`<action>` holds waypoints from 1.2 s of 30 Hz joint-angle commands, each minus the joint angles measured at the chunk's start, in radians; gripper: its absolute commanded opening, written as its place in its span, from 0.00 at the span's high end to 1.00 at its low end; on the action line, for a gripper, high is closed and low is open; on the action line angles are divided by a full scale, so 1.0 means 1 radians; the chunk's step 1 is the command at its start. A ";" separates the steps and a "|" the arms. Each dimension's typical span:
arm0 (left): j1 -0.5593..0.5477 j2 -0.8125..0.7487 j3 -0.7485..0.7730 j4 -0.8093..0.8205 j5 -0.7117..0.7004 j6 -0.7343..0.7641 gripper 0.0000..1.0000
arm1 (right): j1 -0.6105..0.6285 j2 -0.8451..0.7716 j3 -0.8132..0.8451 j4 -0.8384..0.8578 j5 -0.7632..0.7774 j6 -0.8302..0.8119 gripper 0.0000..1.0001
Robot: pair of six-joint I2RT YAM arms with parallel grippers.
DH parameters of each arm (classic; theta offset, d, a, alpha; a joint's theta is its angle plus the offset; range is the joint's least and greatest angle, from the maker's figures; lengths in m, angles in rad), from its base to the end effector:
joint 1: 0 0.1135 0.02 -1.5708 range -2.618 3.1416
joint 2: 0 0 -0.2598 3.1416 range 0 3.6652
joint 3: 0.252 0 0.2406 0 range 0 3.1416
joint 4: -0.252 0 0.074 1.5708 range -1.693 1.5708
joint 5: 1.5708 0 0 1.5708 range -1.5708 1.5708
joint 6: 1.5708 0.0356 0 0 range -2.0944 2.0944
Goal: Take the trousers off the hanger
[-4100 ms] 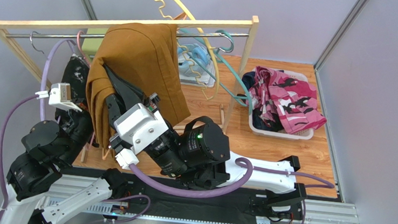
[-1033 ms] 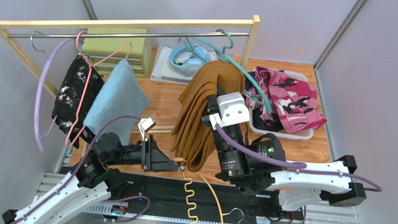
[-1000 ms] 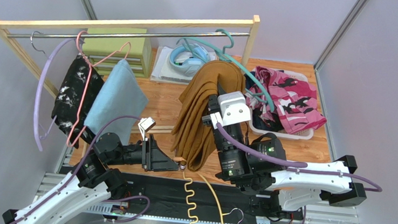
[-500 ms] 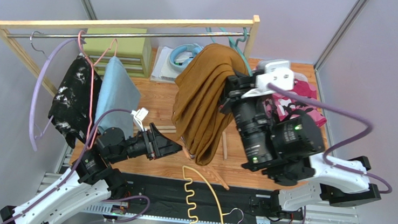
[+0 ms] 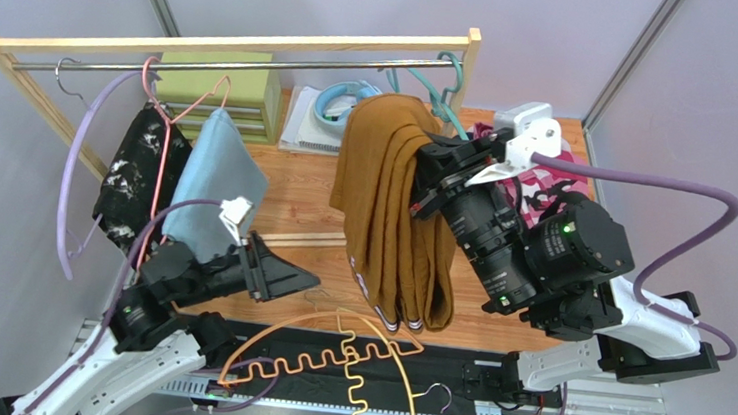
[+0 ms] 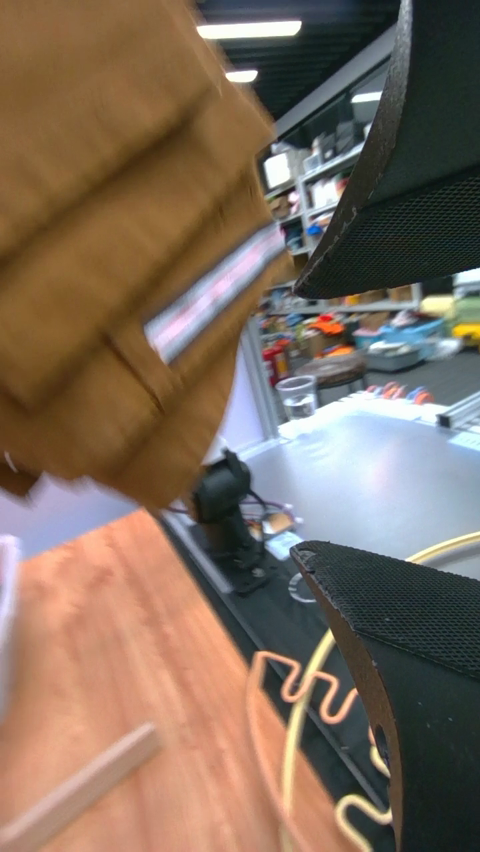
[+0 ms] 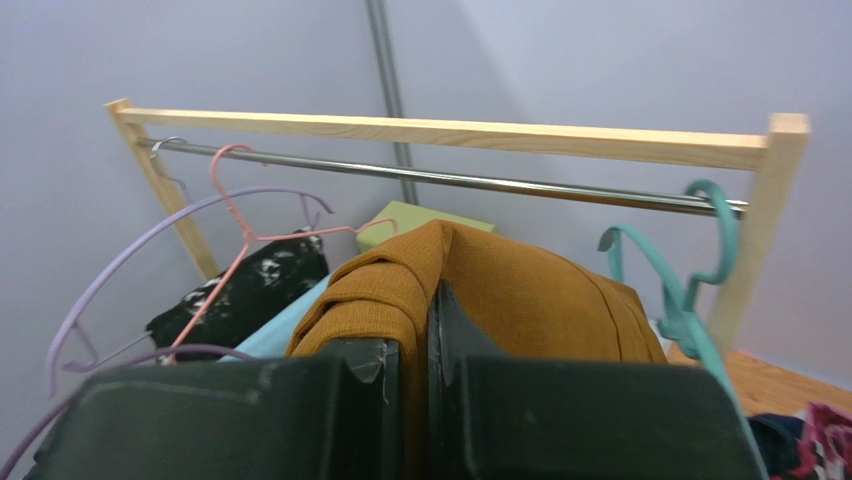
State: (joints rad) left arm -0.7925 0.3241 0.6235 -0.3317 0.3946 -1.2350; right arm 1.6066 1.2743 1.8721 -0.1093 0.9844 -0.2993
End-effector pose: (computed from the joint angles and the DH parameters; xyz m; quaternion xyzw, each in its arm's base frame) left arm 0.0503 -0.0705 0.3188 -0.0216 0.7172 -0.6534 0.2411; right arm 0.0230 0.1866 0.5867 -0.1354 0.5931 0.2661 0.7477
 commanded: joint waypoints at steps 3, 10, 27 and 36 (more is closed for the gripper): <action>-0.001 -0.066 0.189 -0.299 -0.184 0.172 0.05 | 0.003 0.031 0.168 -0.019 -0.360 0.213 1.00; -0.001 -0.076 0.162 -0.326 -0.192 0.186 0.06 | 0.001 0.057 0.306 0.049 -0.467 0.062 1.00; -0.001 -0.099 0.107 -0.329 -0.197 0.158 0.07 | 0.003 0.181 0.636 0.514 -0.550 -0.908 1.00; -0.001 -0.088 0.091 -0.328 -0.146 0.143 0.08 | -0.066 0.188 0.697 0.605 -0.584 -1.198 1.00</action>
State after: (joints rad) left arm -0.7925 0.2218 0.7219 -0.6704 0.2180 -1.0878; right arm 1.6016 1.4750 2.5412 0.3801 0.4915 -1.3258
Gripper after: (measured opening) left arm 0.927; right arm 0.046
